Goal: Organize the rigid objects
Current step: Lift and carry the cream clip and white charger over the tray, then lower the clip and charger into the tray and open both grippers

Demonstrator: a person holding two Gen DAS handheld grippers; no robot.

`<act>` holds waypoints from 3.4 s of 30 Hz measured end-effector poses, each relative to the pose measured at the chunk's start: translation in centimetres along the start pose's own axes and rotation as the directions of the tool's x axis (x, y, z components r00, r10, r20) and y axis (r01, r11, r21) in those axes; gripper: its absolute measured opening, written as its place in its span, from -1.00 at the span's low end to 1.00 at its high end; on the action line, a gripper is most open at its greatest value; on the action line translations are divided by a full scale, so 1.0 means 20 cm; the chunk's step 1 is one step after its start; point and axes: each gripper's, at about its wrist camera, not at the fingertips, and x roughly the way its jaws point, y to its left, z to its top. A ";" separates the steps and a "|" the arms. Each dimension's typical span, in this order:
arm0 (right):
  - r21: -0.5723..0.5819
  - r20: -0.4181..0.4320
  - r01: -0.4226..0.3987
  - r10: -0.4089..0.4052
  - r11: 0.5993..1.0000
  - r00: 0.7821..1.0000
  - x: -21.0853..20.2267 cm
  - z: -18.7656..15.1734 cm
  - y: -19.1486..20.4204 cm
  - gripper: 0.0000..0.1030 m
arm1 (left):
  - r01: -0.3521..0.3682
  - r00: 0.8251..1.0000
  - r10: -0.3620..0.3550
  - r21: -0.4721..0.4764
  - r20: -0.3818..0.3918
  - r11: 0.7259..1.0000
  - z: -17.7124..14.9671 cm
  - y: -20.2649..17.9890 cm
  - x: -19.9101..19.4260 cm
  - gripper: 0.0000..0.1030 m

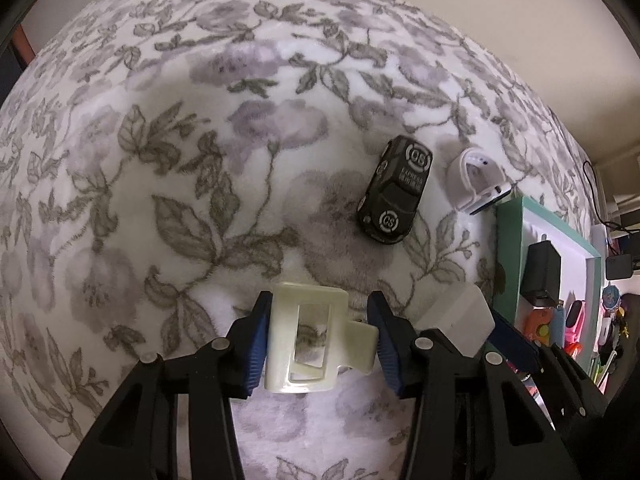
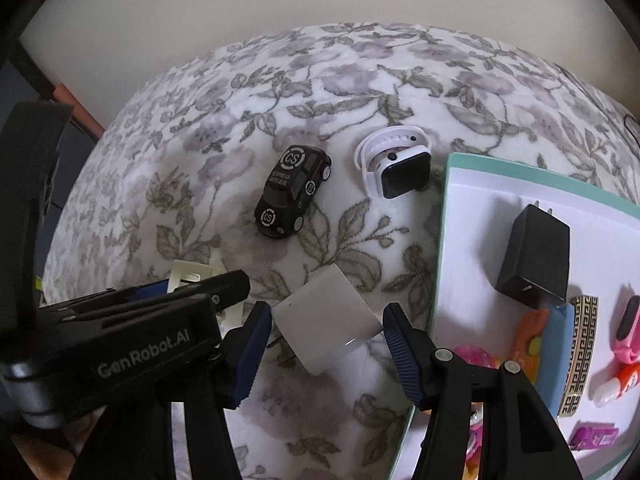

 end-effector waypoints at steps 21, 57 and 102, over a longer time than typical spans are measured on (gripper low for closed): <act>0.124 0.120 0.044 -0.059 0.991 0.991 -0.44 -0.04 -0.26 0.18 | 0.020 0.977 -0.031 0.058 0.211 0.998 0.03 -0.16 -0.38 -0.04; 0.306 -0.025 0.301 -0.308 0.903 0.951 -0.48 -0.18 -0.97 0.19 | 0.100 0.988 -0.138 0.401 0.067 0.911 -0.30 -0.97 -0.16 -0.04; 0.307 0.052 0.261 -0.290 0.915 0.956 -0.59 -0.13 -0.95 0.21 | 0.110 0.986 -0.149 0.394 0.071 0.912 -0.29 -0.97 -0.19 0.04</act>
